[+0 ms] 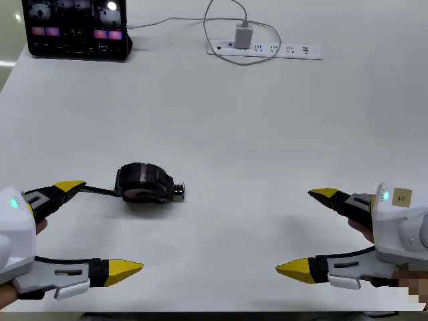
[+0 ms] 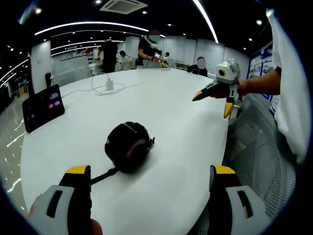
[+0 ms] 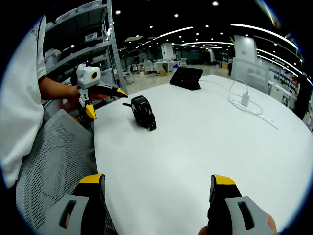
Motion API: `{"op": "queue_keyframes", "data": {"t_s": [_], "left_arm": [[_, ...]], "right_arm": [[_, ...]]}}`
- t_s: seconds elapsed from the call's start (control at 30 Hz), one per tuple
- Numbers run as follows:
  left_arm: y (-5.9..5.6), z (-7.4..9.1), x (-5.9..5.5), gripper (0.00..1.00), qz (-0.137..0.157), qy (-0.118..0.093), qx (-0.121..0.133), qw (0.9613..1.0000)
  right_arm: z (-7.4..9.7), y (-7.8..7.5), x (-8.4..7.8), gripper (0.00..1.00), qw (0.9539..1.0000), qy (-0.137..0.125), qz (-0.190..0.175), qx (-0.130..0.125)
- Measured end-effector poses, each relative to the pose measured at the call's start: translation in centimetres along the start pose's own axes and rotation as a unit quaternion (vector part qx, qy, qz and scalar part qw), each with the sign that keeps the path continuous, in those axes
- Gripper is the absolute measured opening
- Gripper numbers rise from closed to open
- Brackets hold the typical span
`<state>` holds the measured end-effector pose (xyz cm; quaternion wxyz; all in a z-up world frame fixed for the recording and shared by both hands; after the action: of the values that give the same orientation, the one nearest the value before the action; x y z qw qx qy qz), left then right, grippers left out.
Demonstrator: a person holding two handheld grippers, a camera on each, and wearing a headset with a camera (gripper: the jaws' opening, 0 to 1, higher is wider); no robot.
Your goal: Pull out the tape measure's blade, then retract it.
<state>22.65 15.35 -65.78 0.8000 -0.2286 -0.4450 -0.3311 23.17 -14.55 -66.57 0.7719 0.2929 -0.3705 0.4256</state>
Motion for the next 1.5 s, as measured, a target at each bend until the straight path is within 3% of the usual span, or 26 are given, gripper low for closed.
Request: {"op": "queue_keyframes", "data": {"t_s": [0.8,1.5], "left_arm": [[0.4,0.0,-0.1,0.98,0.002,0.001,0.001,1.0],[2.0,-1.6,1.2,0.97,-0.025,0.008,-0.02,0.9994]], "right_arm": [[-0.1,-0.3,0.2,0.87,0.9999,0.009,0.005,0.006],[-2.4,-1.6,1.9,0.89,0.9982,0.021,0.047,0.031]]}}
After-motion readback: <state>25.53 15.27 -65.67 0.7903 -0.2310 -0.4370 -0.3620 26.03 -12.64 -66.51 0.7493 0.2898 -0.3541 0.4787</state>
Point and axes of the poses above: the centre of the closed fingertips' face, and the gripper's own axes: z roughly backward along the fingers, y roughly to its left, x roughly out of its top, the point moved 4 cm from there along z, roughly backward along the fingers, and after that the axes turned 4 degrees about -y, right-handed, at the moved point
